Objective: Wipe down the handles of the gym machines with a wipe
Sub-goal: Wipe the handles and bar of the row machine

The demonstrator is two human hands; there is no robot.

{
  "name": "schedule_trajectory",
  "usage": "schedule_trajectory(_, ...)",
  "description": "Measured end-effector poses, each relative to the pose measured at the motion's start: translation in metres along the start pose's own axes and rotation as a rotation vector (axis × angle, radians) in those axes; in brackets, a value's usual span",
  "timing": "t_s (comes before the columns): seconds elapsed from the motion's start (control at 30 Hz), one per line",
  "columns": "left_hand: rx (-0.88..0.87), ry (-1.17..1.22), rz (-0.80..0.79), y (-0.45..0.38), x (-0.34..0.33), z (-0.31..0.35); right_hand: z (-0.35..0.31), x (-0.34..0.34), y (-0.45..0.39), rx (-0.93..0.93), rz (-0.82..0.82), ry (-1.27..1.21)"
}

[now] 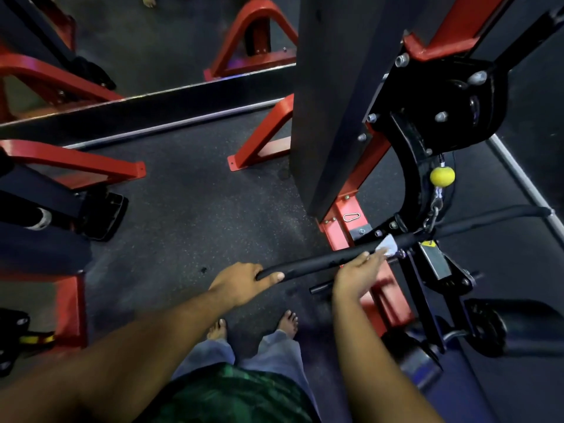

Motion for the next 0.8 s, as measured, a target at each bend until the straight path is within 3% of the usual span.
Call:
schedule_trajectory(0.1,-0.006,0.002,-0.004,0.000,0.002,0.001,0.002,-0.002,0.019,0.146,-0.123,0.154)
schedule_trajectory(0.2,-0.013,0.017,-0.007,0.000,0.004,0.001,0.002,0.015,-0.018,0.373,-0.168,0.426)
schedule_trajectory(0.37,-0.004,0.020,-0.009,0.000,0.003,0.001,-0.012,0.036,-0.066,0.405,-0.190,0.656)
schedule_trajectory(0.6,0.003,0.035,-0.021,0.002,0.000,0.001,-0.020,0.002,0.031,0.947,-0.437,0.890)
schedule_trajectory(0.67,0.002,0.033,-0.023,0.003,0.001,0.002,-0.020,0.010,0.005,0.947,-0.384,1.001)
schedule_trajectory(0.8,0.004,0.023,-0.020,0.003,0.000,0.003,-0.023,0.031,-0.043,0.700,-0.337,1.038)
Point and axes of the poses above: each hand's wrist, its own y-axis away from the middle knuckle, its own x-axis out of the back of the hand, z = x × y, the point moved 6 cm from there along -y, towards the middle knuckle, and after that the axes turned 8 degrees about y, right-handed, at the moved point
